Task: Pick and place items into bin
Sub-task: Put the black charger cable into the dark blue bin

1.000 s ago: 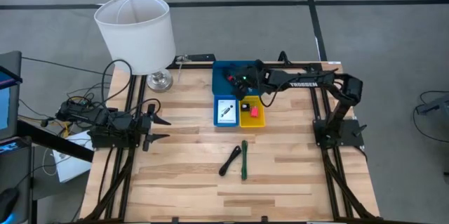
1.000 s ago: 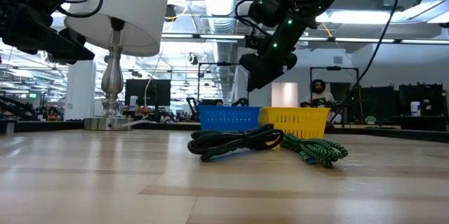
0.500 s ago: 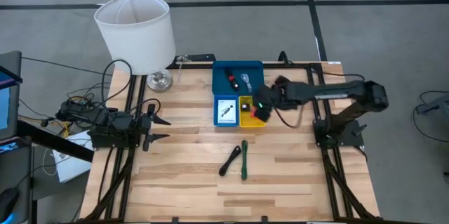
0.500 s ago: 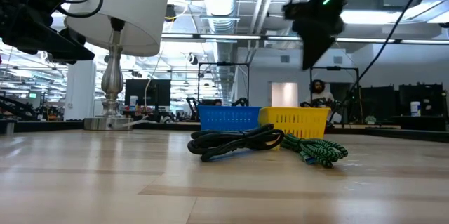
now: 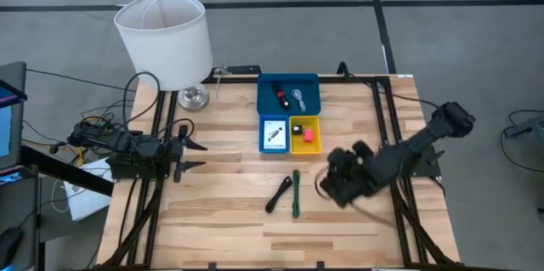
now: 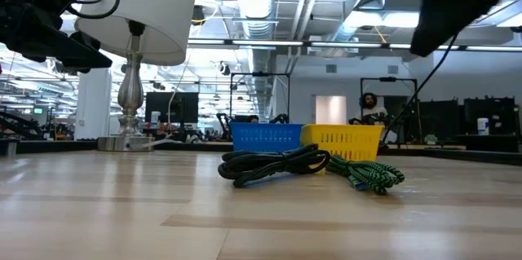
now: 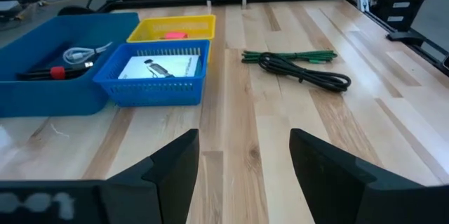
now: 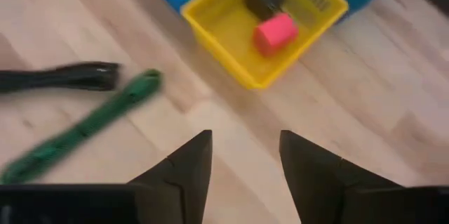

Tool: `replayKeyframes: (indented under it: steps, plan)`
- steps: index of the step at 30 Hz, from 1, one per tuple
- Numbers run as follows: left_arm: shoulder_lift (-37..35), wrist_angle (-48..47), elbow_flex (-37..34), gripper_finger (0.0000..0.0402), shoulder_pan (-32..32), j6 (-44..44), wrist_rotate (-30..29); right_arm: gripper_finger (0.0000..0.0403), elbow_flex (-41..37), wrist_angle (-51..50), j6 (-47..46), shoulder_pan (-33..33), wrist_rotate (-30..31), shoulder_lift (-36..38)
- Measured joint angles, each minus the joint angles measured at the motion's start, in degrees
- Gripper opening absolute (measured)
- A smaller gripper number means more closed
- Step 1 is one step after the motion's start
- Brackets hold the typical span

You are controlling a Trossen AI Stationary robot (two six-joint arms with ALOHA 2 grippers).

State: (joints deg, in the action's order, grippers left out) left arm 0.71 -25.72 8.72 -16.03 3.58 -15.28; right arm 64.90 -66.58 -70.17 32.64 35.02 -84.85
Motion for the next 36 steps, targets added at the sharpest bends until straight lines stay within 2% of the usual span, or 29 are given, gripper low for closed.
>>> replayKeyframes:
  steps: [5, 9, 12, 14, 20, 24, 36]
  plan:
    - [0.00, 0.18, -0.01, 0.0212, 0.00, -0.71, -1.68, 0.0156, -0.34, 4.30, -14.75, 9.96, 14.04, -7.30]
    - [0.00, 0.34, -0.01, 0.0212, 0.02, -0.95, -2.08, 0.0153, -0.37, 10.35, -17.37, 14.01, 25.09, -13.05]
    - [0.02, 1.00, -0.01, 0.0212, 0.02, 1.83, -1.69, 0.0151, -0.27, 14.10, -16.66, 13.84, 29.84, -15.68]
    - [0.02, 2.47, -0.05, 0.0212, 0.02, 5.98, -1.69, 0.0150, 0.34, 14.39, -15.68, 12.77, 28.91, -16.67]
    - [0.02, 14.89, -2.03, 0.0212, 0.02, 16.69, -2.67, 0.0148, 0.44, 14.14, -15.27, 10.23, 25.96, -17.49]
    - [0.02, 19.88, -2.57, 0.0212, 0.02, 16.87, -2.83, 0.0149, 0.46, 14.29, -14.90, 9.92, 25.93, -17.47]
    - [0.02, 21.11, -2.59, 0.0212, 0.00, 16.49, -3.85, 0.0141, 0.46, 11.70, -14.82, 9.19, 26.47, -17.47]
